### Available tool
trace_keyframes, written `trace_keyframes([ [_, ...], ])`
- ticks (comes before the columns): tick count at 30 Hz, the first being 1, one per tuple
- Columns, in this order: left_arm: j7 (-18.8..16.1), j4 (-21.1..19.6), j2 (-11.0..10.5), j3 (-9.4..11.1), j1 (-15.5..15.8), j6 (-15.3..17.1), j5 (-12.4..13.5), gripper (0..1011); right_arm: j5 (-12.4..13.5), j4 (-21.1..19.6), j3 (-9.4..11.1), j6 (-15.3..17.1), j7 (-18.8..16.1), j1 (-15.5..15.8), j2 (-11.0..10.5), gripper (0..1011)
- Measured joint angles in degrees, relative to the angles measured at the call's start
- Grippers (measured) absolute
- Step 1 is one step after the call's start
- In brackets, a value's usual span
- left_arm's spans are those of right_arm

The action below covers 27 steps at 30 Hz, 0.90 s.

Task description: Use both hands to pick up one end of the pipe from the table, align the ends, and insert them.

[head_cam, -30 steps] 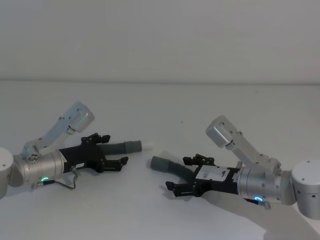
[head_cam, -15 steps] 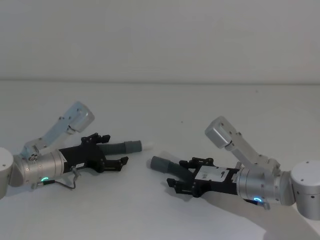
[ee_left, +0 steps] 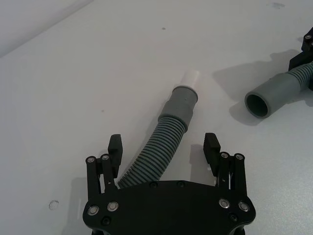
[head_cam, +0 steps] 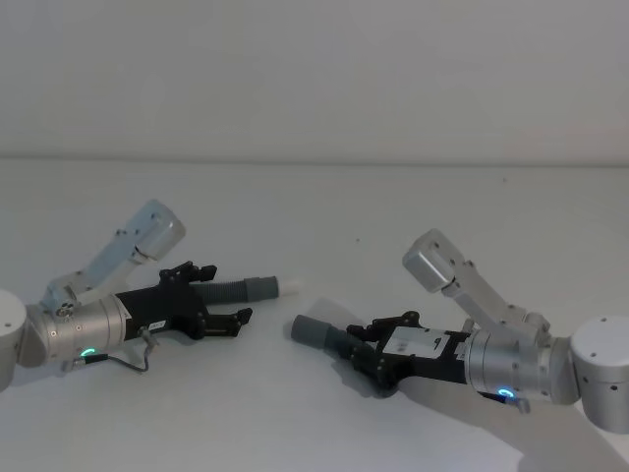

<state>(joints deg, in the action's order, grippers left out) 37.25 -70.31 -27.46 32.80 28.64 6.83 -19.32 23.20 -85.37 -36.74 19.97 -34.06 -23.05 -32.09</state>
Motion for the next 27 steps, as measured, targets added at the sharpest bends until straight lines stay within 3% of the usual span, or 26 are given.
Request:
trace_keyframes([
  [16, 0.0, 0.0, 0.0, 0.0, 0.0, 0.0, 0.0, 1002, 0.0, 0.0, 0.0, 0.0, 0.0, 0.0, 0.0, 255],
  [27, 0.0, 0.0, 0.0, 0.0, 0.0, 0.0, 0.0, 911, 0.0, 0.0, 0.0, 0.0, 0.0, 0.0, 0.0, 255],
])
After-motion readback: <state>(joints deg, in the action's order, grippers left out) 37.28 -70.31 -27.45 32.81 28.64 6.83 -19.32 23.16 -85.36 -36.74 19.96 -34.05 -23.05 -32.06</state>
